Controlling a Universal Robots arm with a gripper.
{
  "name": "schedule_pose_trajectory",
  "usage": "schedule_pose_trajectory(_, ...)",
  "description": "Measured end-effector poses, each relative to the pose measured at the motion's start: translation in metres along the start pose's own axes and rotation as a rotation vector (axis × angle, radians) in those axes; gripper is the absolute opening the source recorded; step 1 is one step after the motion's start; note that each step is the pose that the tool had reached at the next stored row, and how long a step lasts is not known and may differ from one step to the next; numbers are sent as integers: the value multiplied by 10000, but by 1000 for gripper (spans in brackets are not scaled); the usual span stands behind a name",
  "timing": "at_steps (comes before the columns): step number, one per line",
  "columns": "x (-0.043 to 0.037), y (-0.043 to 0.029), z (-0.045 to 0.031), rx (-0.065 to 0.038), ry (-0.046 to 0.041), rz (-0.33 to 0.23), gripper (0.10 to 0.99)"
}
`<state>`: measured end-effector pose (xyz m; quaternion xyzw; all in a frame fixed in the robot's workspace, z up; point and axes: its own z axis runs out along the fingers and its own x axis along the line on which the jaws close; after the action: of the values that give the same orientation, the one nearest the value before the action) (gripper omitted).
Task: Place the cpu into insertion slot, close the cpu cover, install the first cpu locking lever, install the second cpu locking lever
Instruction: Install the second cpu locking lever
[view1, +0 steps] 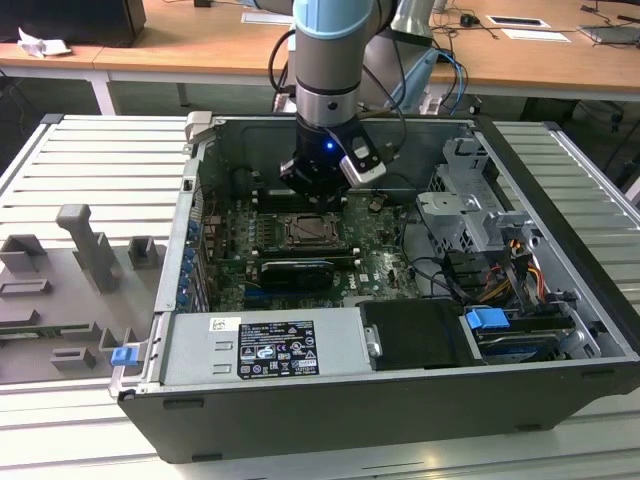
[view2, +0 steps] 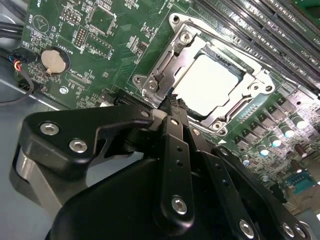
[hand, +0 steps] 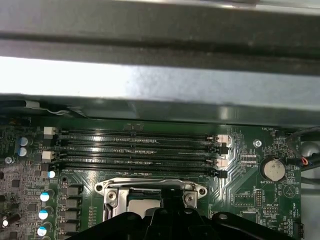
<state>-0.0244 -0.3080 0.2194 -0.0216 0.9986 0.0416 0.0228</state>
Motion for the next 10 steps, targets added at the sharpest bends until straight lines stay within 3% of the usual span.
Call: schedule_pose_trajectory(10, 3, -70, -6, -1, -1, 0, 106)
